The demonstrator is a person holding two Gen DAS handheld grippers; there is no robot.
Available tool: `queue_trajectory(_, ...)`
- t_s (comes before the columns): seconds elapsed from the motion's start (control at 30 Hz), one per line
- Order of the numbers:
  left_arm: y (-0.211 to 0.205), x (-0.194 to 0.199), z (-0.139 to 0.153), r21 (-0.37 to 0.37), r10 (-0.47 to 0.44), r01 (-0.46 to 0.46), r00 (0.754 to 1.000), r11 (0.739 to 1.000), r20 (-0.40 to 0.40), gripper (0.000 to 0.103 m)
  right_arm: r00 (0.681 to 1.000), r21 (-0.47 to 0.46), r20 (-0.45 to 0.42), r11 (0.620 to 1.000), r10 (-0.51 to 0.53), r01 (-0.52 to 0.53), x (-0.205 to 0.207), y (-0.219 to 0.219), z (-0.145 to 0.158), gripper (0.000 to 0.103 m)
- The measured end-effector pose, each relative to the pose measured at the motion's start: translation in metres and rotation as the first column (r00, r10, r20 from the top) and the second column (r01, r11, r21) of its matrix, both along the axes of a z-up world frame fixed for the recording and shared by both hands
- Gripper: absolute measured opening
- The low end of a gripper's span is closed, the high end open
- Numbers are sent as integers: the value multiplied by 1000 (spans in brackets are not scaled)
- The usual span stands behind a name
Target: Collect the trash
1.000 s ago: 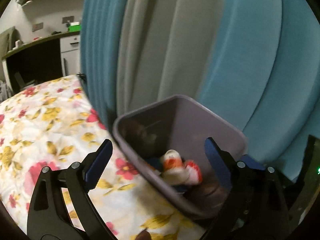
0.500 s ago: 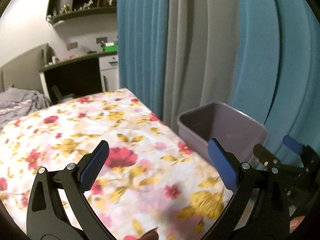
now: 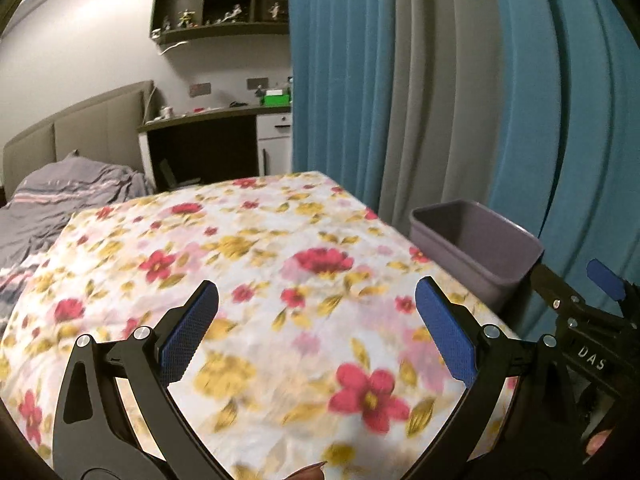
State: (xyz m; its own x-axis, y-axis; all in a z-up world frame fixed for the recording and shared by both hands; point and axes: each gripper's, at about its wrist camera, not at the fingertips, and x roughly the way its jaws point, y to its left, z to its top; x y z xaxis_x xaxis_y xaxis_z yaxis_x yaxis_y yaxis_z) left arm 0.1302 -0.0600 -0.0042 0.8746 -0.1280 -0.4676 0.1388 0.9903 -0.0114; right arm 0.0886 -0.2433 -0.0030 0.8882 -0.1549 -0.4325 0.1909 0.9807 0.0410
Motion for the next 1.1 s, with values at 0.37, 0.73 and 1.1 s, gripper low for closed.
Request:
queue_trajectory(0.37, 38, -57, -1, -15, 44, -44, 999, 999, 24, 97, 999, -26, 16, 999, 41, -40, -44, 41, 2, 97)
queue_trajectory(0.73, 52, -71, 1, -40, 34, -33, 999, 999, 36, 97, 998, -49, 35, 997, 60, -58, -62, 58, 7, 97)
queue_trajectory(1.1, 50, -75, 3, -49, 17, -15, 999, 999, 44, 97, 997, -51, 41, 997, 64, -61, -65, 60, 9, 97)
